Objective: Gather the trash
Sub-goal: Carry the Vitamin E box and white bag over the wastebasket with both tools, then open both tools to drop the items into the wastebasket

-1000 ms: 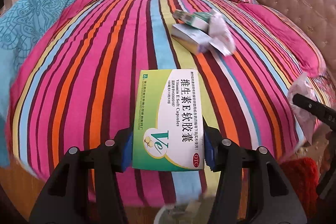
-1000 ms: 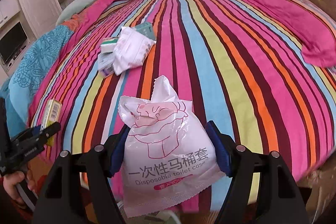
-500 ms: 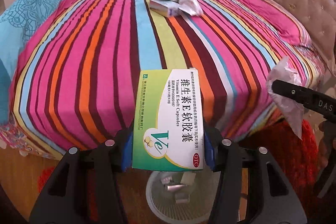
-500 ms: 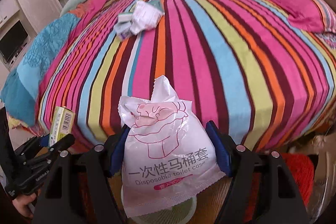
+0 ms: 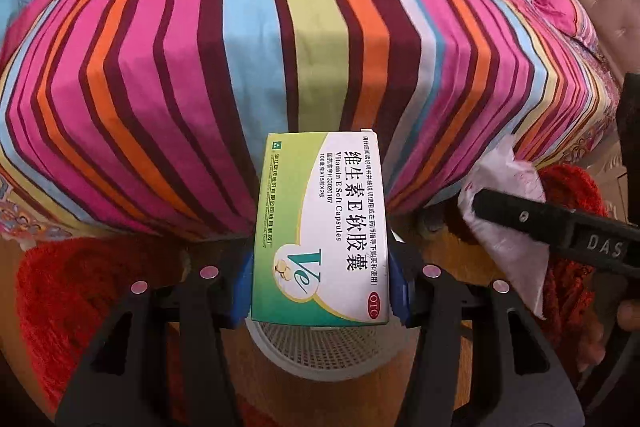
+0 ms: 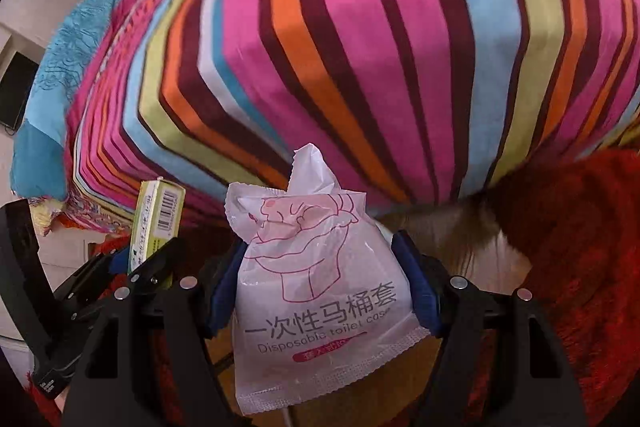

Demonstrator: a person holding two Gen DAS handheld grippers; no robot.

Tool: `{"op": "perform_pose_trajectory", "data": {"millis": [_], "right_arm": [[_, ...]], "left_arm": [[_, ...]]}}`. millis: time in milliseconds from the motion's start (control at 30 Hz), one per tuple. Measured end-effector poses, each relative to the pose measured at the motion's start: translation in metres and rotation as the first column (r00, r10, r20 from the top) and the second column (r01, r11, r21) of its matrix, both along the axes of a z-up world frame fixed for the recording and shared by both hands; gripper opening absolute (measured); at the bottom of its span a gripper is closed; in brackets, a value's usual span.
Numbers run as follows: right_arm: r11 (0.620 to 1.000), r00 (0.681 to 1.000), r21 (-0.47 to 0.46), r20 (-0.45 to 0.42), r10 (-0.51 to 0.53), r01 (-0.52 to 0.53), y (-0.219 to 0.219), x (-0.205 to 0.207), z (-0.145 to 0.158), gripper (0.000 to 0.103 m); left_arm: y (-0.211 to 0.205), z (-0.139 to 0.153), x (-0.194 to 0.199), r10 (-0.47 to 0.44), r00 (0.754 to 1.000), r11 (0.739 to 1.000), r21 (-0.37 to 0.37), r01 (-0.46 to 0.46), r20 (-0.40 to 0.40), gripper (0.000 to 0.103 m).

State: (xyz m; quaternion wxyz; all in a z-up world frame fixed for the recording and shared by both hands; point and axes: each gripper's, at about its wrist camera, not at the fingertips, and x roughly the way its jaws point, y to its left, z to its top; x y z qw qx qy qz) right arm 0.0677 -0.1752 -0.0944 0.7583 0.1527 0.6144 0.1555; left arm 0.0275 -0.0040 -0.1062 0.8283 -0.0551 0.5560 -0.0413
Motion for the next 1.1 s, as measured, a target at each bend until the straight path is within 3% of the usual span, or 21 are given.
{"op": "perform_pose_trajectory", "data": {"millis": [367,700,1100], "right_arm": [[1.000,0.981,0.024,-0.194,-0.003,0.008,0.006,0.000,-0.045,0.068],[0.999,0.950,0.019,-0.310,-0.029,0.036,0.006,-0.011,-0.075,0.068],[0.997,0.877,-0.008,-0.475,-0.073,0.079,0.011,-0.010,-0.124,0.068]], "left_arm": [[0.003,-0.035,0.007,0.021,0.990,0.999,-0.032,-0.025,-0.137,0.052],[0.004,-0.065,0.014,0.029,0.961,0.997,-0.062,-0.048,-0.276,0.052],[0.008,-0.109,0.020,0.072,0.891,0.983,-0.120,-0.139,-0.448,0.052]]}}
